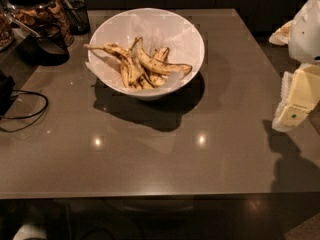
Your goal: Pick banana from white bowl
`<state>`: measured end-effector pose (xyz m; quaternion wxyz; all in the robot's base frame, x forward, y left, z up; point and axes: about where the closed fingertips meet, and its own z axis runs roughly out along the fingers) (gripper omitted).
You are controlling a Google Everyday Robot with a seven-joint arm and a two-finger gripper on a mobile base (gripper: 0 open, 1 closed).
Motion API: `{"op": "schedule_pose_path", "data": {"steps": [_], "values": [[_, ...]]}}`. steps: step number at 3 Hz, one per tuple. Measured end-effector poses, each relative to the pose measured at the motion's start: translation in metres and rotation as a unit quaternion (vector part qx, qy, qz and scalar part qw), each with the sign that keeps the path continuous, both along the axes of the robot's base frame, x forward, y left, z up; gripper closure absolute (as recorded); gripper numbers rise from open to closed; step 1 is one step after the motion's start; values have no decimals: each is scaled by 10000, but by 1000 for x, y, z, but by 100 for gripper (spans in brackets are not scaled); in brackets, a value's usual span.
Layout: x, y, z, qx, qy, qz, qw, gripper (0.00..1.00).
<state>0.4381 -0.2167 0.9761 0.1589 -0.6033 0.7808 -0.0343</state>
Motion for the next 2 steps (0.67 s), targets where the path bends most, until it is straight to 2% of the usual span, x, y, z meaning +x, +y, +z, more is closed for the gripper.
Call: {"op": "schedule_pose_path", "data": {"steps": [1, 2], "values": [[0, 0, 0, 0, 0, 0, 10000, 0], [20, 14, 0, -27, 242, -177, 9995, 0]]}}
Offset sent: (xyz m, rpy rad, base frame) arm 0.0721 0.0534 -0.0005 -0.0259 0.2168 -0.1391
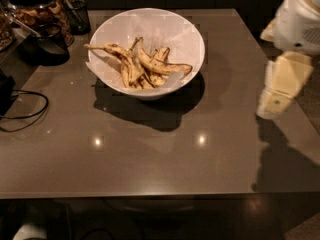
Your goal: Pick banana from white bowl
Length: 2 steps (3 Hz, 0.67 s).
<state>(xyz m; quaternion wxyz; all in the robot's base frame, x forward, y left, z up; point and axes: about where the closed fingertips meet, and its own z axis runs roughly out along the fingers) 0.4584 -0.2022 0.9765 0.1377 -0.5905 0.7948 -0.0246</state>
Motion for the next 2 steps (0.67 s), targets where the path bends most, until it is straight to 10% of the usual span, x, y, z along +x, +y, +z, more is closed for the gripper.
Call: {"op": "schedule_pose_path", "data": {"steps": [2], "values": [[64, 57, -12, -67, 445, 76, 9990, 0]]}}
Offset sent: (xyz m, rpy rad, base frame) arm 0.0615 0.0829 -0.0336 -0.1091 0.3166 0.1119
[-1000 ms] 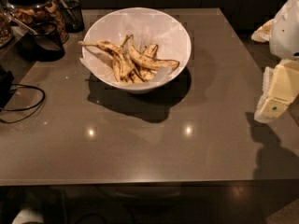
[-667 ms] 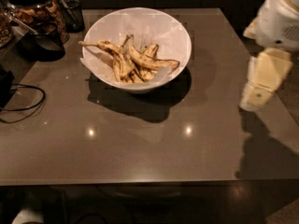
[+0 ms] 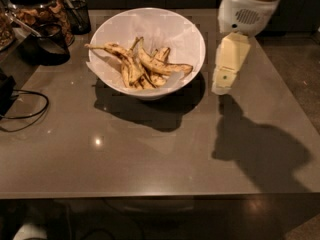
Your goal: Pick banana from white bowl
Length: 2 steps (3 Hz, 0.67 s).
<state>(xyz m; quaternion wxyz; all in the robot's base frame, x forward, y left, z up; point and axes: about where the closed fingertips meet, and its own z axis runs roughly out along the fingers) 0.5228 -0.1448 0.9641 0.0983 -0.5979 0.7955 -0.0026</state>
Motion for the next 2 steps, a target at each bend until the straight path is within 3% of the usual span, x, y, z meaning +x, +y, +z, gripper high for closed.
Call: {"op": "schedule_pose_path", "data": {"steps": [1, 2], "values": [[9, 9, 1, 77, -153, 38, 9998, 0], [29, 32, 8, 343, -154, 52, 9993, 0]]}}
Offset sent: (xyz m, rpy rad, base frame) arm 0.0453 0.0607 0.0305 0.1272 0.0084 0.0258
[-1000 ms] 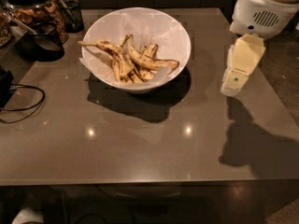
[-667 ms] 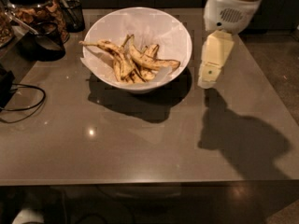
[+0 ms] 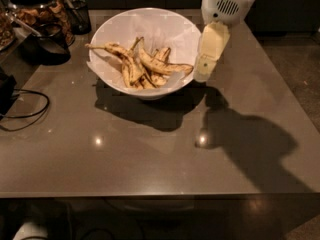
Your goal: Pick banana from white bowl
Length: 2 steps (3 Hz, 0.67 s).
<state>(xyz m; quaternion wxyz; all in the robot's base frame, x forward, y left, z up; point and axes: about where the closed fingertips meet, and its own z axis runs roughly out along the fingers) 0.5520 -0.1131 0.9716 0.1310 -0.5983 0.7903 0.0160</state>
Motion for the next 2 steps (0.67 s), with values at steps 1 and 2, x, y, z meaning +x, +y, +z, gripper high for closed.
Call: {"op": "schedule_pose_path", "data": {"steps": [1, 2], "values": [[30, 31, 18, 244, -79, 21, 9997, 0], [58, 62, 28, 412, -181, 97, 9989, 0]]}}
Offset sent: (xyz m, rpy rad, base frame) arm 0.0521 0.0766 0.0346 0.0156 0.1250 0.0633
